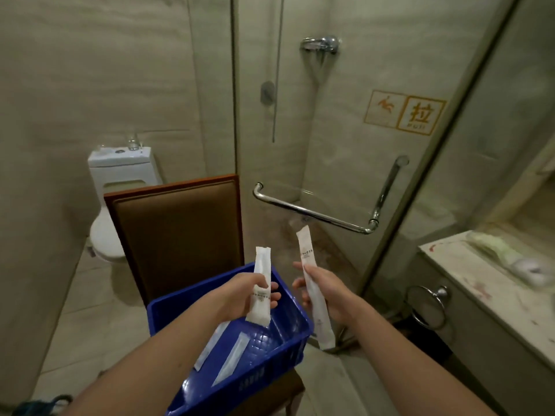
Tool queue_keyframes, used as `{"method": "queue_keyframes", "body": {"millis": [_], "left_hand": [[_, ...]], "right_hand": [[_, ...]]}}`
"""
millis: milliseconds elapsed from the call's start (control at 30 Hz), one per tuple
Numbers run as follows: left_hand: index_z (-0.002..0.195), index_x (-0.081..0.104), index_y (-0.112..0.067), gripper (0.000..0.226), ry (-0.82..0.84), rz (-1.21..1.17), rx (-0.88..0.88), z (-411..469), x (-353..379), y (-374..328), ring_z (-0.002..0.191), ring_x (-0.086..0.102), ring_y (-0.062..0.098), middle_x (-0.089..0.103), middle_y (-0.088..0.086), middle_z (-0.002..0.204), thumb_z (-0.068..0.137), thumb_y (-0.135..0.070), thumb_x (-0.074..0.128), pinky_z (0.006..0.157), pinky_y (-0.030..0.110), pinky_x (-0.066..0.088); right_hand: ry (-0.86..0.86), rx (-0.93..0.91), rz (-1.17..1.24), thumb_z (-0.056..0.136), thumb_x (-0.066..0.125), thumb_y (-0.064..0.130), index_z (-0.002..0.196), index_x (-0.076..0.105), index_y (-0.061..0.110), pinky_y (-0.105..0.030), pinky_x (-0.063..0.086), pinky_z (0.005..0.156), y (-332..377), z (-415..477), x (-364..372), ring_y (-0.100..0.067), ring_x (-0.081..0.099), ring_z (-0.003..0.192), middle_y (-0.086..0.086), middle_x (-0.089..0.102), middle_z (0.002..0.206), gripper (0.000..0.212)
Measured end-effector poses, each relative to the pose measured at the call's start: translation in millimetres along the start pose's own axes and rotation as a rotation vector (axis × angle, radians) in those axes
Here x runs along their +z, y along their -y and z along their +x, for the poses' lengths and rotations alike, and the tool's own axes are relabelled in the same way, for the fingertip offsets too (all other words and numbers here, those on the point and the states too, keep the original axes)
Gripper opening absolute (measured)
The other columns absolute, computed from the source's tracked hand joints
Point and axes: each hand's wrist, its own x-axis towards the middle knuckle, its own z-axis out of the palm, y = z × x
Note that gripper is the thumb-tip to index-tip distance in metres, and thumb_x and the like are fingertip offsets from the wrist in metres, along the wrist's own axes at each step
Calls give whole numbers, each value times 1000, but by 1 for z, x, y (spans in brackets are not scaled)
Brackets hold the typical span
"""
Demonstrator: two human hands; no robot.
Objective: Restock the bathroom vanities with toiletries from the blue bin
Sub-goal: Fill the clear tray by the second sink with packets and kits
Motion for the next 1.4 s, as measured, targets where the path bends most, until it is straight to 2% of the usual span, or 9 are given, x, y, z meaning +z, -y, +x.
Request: {"method": "queue_keyframes", "body": {"millis": [67, 233, 433, 567, 700, 833, 967, 1200, 1400], "left_hand": [[101, 49, -5, 19, 54, 88, -14, 6, 20, 0, 97, 65, 28, 60, 21, 122, 86, 6, 50, 79, 39, 57], [137, 41, -4, 54, 138, 318, -23, 32, 82, 1, 98, 68, 26, 62, 20, 115, 87, 10, 53, 75, 35, 59], [138, 46, -7, 56, 251, 472, 28, 58, 181, 6, 96, 71, 22, 62, 17, 114, 86, 8, 59, 82, 34, 59], [134, 53, -14, 57, 286, 568, 41, 69, 250, 10, 86, 73, 17, 68, 15, 109, 82, 10, 61, 68, 27, 59], [123, 59, -4, 49, 272, 573, 124, 81, 315, 20, 85, 71, 27, 68, 23, 104, 80, 20, 55, 75, 35, 60], [106, 67, -5, 38, 141, 647, 294, 97, 370, 24, 67, 68, 20, 69, 10, 87, 74, 15, 64, 68, 32, 60], [98, 68, -7, 32, 96, 668, 411, 114, 417, 27, 66, 63, 14, 68, 8, 86, 72, 11, 73, 53, 22, 55], [94, 51, -10, 44, 130, 686, 440, 134, 482, 35, 68, 56, 17, 54, 9, 87, 68, 14, 76, 41, 23, 50], [90, 52, -11, 37, 126, 695, 397, 156, 518, 34, 41, 51, 17, 57, 15, 73, 69, 11, 73, 37, 21, 42]], "right_hand": [[-39, -4, 21, 102, 43, 33, 127, 53, 21, -26, 46, 51, -2, -9, -19, -11, 51, 52, -7, 62, 83, 30], [-160, -10, 71, 101, 45, 30, 125, 52, 17, -24, 43, 50, -6, -33, -79, -12, 50, 55, -7, 62, 85, 28], [-314, -39, 144, 92, 41, 4, 102, 52, -1, -23, 34, 41, -2, -63, -173, -15, 46, 48, -10, 61, 69, 16], [-417, -76, 170, 88, 38, -1, 107, 52, -7, -24, 38, 41, 3, -85, -237, -15, 49, 50, -12, 63, 73, 24], [-463, -92, 202, 88, 45, -2, 111, 51, -6, -26, 43, 44, 6, -104, -297, -18, 53, 52, -16, 57, 77, 24], [-494, -159, 230, 89, 53, -2, 108, 52, -3, -34, 57, 58, 6, -120, -352, -29, 66, 65, -25, 64, 86, 20], [-557, -245, 195, 90, 58, -1, 111, 57, -1, -46, 59, 80, 4, -133, -404, -34, 70, 86, -25, 65, 106, 21], [-646, -285, 23, 86, 69, 7, 98, 70, 4, -41, 60, 78, -4, -162, -463, -25, 68, 76, -12, 70, 84, 13], [-726, -299, -11, 85, 69, 12, 87, 74, 8, -28, 55, 63, -6, -167, -495, -17, 67, 72, -6, 73, 80, 7]]}}
